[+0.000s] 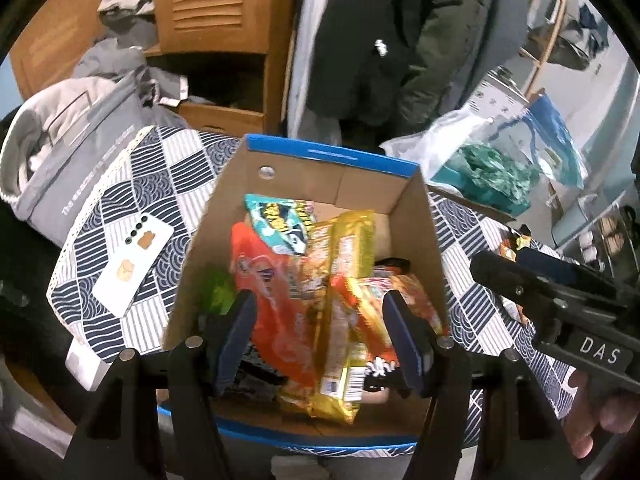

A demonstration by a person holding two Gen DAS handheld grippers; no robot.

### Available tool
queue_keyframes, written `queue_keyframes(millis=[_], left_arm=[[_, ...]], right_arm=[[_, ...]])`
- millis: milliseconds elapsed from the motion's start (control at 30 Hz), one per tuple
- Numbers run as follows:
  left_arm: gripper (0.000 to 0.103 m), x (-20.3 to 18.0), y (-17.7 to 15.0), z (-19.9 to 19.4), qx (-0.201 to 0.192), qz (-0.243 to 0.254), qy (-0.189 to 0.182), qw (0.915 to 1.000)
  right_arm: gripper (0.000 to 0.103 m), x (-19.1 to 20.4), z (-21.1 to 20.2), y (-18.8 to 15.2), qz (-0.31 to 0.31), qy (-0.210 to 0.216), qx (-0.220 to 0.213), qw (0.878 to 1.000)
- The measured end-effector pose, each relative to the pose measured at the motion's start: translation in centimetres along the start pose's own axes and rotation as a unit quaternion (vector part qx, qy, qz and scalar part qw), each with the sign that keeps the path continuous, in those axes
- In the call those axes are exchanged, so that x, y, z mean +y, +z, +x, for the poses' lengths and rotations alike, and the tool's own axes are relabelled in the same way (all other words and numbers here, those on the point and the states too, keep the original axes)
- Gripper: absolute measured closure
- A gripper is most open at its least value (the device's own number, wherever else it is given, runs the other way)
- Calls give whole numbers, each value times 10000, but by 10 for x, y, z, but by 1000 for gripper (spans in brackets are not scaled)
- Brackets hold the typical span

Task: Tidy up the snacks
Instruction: 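Lower the red bag and fries bag into the box and open both tools, then move both tools back toward the two remaining bags on the table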

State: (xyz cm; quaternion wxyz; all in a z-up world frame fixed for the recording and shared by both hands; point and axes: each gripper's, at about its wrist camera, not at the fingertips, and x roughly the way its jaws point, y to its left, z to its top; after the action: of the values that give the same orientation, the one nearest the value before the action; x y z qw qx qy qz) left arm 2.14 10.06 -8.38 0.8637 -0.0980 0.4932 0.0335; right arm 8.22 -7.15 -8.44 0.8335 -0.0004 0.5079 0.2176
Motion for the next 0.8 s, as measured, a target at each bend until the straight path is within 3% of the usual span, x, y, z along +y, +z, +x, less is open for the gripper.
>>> queue_keyframes(millis=[800], left_arm=[[31, -103, 6, 11, 214, 545, -342, 9977]], right_arm=[[27, -104, -39, -26, 642, -488, -134, 9967]])
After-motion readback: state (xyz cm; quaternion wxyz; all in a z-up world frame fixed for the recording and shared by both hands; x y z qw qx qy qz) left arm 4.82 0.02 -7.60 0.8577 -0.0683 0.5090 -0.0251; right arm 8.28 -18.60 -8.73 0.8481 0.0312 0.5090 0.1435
